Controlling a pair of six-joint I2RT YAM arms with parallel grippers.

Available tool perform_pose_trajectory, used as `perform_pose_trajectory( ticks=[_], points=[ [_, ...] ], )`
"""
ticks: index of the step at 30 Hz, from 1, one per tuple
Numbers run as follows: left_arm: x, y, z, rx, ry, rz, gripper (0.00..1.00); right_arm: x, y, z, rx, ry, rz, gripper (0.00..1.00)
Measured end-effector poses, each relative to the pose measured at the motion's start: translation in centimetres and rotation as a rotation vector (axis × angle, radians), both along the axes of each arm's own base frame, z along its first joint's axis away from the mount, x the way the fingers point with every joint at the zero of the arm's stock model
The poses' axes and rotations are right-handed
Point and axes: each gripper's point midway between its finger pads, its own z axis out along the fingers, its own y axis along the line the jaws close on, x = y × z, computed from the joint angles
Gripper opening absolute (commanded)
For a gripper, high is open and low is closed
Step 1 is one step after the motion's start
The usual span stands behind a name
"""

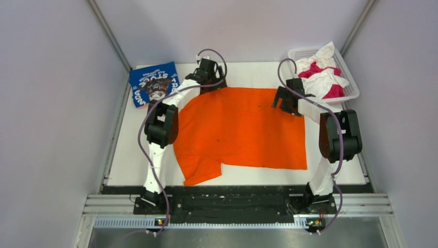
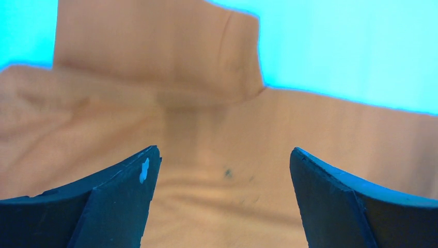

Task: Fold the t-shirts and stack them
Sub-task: Flatten out the tshirt

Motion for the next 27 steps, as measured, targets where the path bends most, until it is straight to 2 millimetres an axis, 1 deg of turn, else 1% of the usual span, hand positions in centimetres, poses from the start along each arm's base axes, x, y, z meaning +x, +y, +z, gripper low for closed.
perform_pose_trajectory(
  ticks=[2, 4, 5, 6, 7, 9, 12, 13, 14, 15, 17, 20, 22, 24, 27],
  points=[
    [1.9, -0.5, 1.6, -0.025, -0.048, 0.002, 0.99, 0.4, 0.7, 0.5, 0.009, -0.014, 0.022, 0.99],
    [4.4, -1.1, 3.1, -0.058, -0.109, 0.003, 0.99, 0.9, 1.6, 1.0, 0.017, -0.028, 0.048, 0.99],
    [5.5, -1.2, 3.5, -0.073, -0.135, 0.006, 0.99, 1.3, 2.0, 1.2, 0.018, -0.036, 0.060, 0.99],
    [6.0, -1.3, 3.6, -0.082, -0.147, 0.006, 0.99, 1.9, 2.6, 1.4, 0.023, -0.044, 0.074, 0.99],
    [6.6, -1.4, 3.4, -0.093, -0.157, 0.005, 0.99, 2.3, 3.1, 1.4, 0.028, -0.050, 0.084, 0.99],
    [7.3, -1.4, 2.3, -0.104, -0.155, 0.012, 0.99, 3.3, 3.9, 1.2, 0.039, -0.061, 0.101, 0.99],
    [7.8, -1.3, -0.8, -0.111, -0.110, 0.030, 0.99, 3.8, 4.6, 0.4, 0.052, -0.049, 0.117, 0.99],
    [7.7, -1.1, -2.4, -0.113, -0.081, 0.040, 0.99, 3.8, 4.7, -0.1, 0.055, -0.043, 0.120, 0.99],
    [7.8, -1.0, -2.9, -0.106, -0.079, 0.045, 0.99, 3.7, 4.8, -0.3, 0.056, -0.038, 0.123, 0.99],
    [8.2, -1.3, -2.4, -0.129, -0.097, 0.048, 0.99, 3.7, 4.9, -0.7, 0.059, -0.029, 0.126, 0.99],
    [8.6, -1.5, -1.9, -0.154, -0.104, 0.065, 0.99, 4.1, 5.1, -0.5, 0.065, -0.038, 0.134, 0.99],
    [9.1, -1.8, -2.5, -0.213, -0.102, 0.103, 0.99, 4.7, 5.5, -0.6, 0.078, -0.055, 0.138, 0.99],
    [10.3, -2.4, -2.2, -0.273, -0.129, 0.130, 0.99, 5.1, 5.6, -0.6, 0.080, -0.064, 0.138, 0.99],
    [12.0, -3.0, -1.8, -0.350, -0.163, 0.165, 0.99, 5.9, 5.8, -0.6, 0.081, -0.075, 0.139, 0.99],
    [13.7, -3.4, -1.5, -0.452, -0.192, 0.208, 0.99, 7.3, 6.1, -0.5, 0.083, -0.092, 0.141, 0.99]
  ],
)
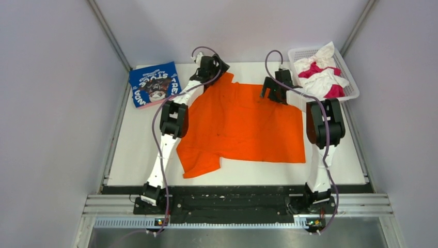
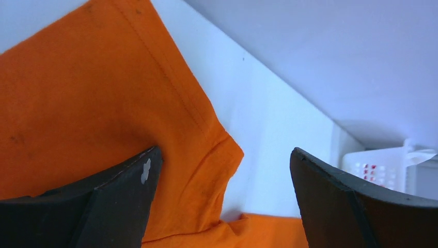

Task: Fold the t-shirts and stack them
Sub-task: Flatten out the tshirt

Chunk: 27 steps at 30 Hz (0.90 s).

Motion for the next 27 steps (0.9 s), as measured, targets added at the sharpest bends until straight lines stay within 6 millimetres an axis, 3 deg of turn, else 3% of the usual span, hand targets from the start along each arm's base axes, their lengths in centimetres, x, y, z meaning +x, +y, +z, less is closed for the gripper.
perform_pose_trajectory(
  ticks=[4, 13, 19, 24, 27],
  points=[
    [1.2, 1.1, 0.3, -0.084, -0.003, 0.073, 0.99, 1.5, 0.4, 0.0, 0.004, -0.016, 0.002, 0.99],
    [2.5, 6.0, 0.3, -0.069, 0.004, 0.232, 0.99, 3.9, 1.4, 0.3, 0.026, -0.048, 0.030, 0.99],
    [3.1, 8.3, 0.5, -0.039, -0.010, 0.212, 0.99, 4.6, 1.9, 0.5, 0.017, -0.050, 0.058, 0.99],
    [1.5, 7.9, 1.4, 0.053, 0.006, 0.109, 0.99, 4.3, 1.1, 1.0, -0.056, -0.030, 0.062, 0.99],
    [-1.4, 7.2, 4.3, 0.123, 0.025, 0.043, 0.99, 3.2, 0.3, 2.9, -0.102, -0.029, 0.062, 0.99]
  ],
)
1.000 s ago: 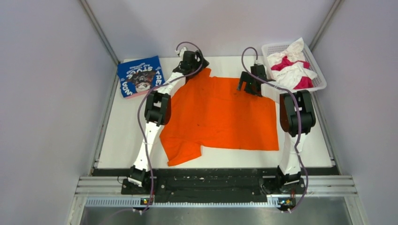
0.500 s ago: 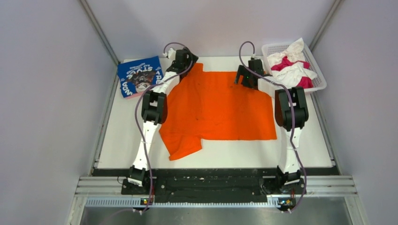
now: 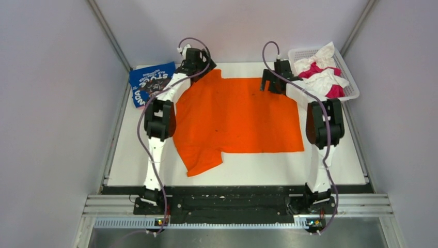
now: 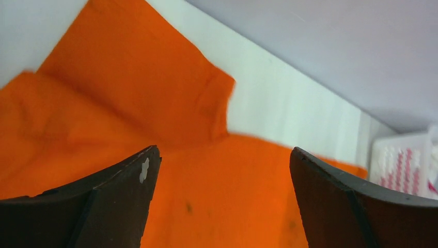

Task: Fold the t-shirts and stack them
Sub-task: Flatten out the tshirt, then grab the side of the flattened tshirt closest away from the robot with both arms

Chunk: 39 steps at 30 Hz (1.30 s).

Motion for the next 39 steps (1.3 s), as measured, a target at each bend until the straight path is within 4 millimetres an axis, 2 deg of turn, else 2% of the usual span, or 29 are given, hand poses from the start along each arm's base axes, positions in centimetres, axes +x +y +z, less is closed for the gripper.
perform_pose_trajectory(
  ticks=[1, 3, 7, 9, 10, 12, 14, 16, 18, 19, 21, 23, 30, 33, 38, 39],
  points=[
    [-1.5, -0.3, 1.7, 0.022, 0.000, -0.019, 0.99, -0.7, -0.2, 1.3, -0.008, -0.017, 0.001, 0.99],
    [-5.7, -0.7, 6.0, 0.065, -0.015, -0.047, 0.99, -2.7, -0.7, 4.3, -0.006, -0.057, -0.003, 0.99],
    [-17.0, -1.2, 16.2, 0.105, -0.158, -0.089, 0.99, -9.0, -2.3, 9.9, 0.027, -0.186, -0.044, 0.99],
    [-22.5, -1.4, 18.5, 0.112, -0.202, -0.108, 0.99, -11.7, -3.5, 10.7, 0.039, -0.233, -0.085, 0.99],
    [-25.6, -1.4, 18.7, 0.122, -0.202, -0.119, 0.99, -13.2, -4.2, 10.3, 0.038, -0.240, -0.111, 0.99],
    [-29.5, -1.1, 17.0, 0.143, -0.156, -0.129, 0.99, -15.7, -5.4, 8.0, 0.037, -0.201, -0.166, 0.99],
    [-32.5, -0.2, 13.3, 0.170, -0.056, -0.129, 0.98, -17.7, -6.2, 5.1, 0.037, -0.126, -0.218, 0.99],
    [-35.4, 1.0, 7.8, 0.218, 0.092, -0.134, 0.97, -19.5, -6.6, 2.6, 0.045, -0.049, -0.259, 0.99],
    [-39.5, 3.0, 1.8, 0.288, 0.273, -0.139, 0.96, -20.8, -6.8, 1.3, 0.060, -0.004, -0.294, 0.99],
    [-41.4, 4.0, -0.3, 0.317, 0.346, -0.138, 0.94, -21.3, -6.8, 1.0, 0.070, 0.007, -0.313, 0.99],
    [-44.9, 5.4, -3.0, 0.337, 0.446, -0.144, 0.91, -22.0, -7.1, 1.0, 0.090, 0.010, -0.355, 0.99],
    [-47.5, 6.2, -4.1, 0.316, 0.496, -0.152, 0.86, -22.5, -7.5, 1.5, 0.106, -0.007, -0.396, 0.99],
    [-52.6, 7.1, -7.6, 0.223, 0.615, -0.160, 0.68, -24.1, -9.2, 2.6, 0.140, -0.088, -0.527, 0.99],
    [-53.6, 7.1, -8.3, 0.206, 0.651, -0.171, 0.63, -24.8, -9.7, 2.3, 0.146, -0.099, -0.564, 0.99],
    [-54.0, 6.7, -8.6, 0.196, 0.680, -0.193, 0.41, -25.1, -10.2, 2.6, 0.153, -0.121, -0.608, 0.99],
    [-54.1, 6.6, -8.8, 0.199, 0.693, -0.198, 0.40, -25.1, -10.3, 2.6, 0.156, -0.127, -0.617, 0.99]
  ],
)
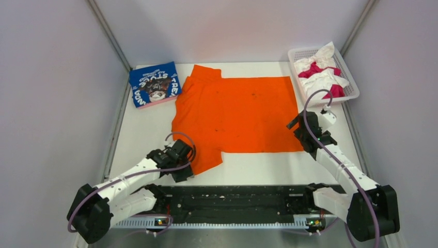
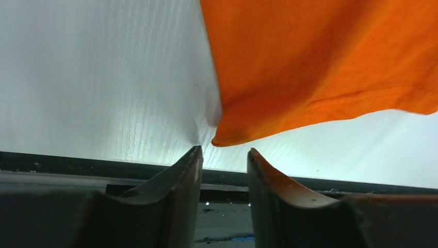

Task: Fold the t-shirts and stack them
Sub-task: Grab the side of the flattened tshirt closest away from the robot with both arms

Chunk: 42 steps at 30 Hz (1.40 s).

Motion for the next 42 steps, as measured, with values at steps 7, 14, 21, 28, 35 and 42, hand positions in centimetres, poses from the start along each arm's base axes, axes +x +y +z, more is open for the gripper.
perform_pose_trajectory(
  ticks=[7, 14, 21, 28, 35, 42],
  points=[
    [-0.4, -0.3, -1.0, 0.015, 0.057, -0.022, 0.31, -0.6, -0.8, -0.6, -0.007, 0.004, -0.055, 0.97],
    [0.1, -0.6, -1.1, 0.028, 0.064, -0.023, 0.29, -2.3, -1.1, -2.4, 0.019, 0.030, -0.089, 0.96],
    [1.3, -0.6, -1.2, 0.059, 0.031, -0.044, 0.00, -3.6, -0.8, -3.3, 0.051, 0.042, -0.088, 0.93],
    [2.4, -0.8, -0.9, 0.086, -0.010, -0.126, 0.00, -4.6, -0.9, -4.3, 0.069, 0.050, -0.103, 0.77],
    [2.2, -1.4, -0.4, 0.030, -0.041, -0.166, 0.00, -4.8, -0.9, -5.3, 0.088, 0.044, -0.122, 0.56],
    [1.0, -1.5, -1.0, 0.006, -0.001, -0.185, 0.00, -5.3, -1.2, -6.9, 0.086, 0.071, -0.149, 0.44]
  ],
)
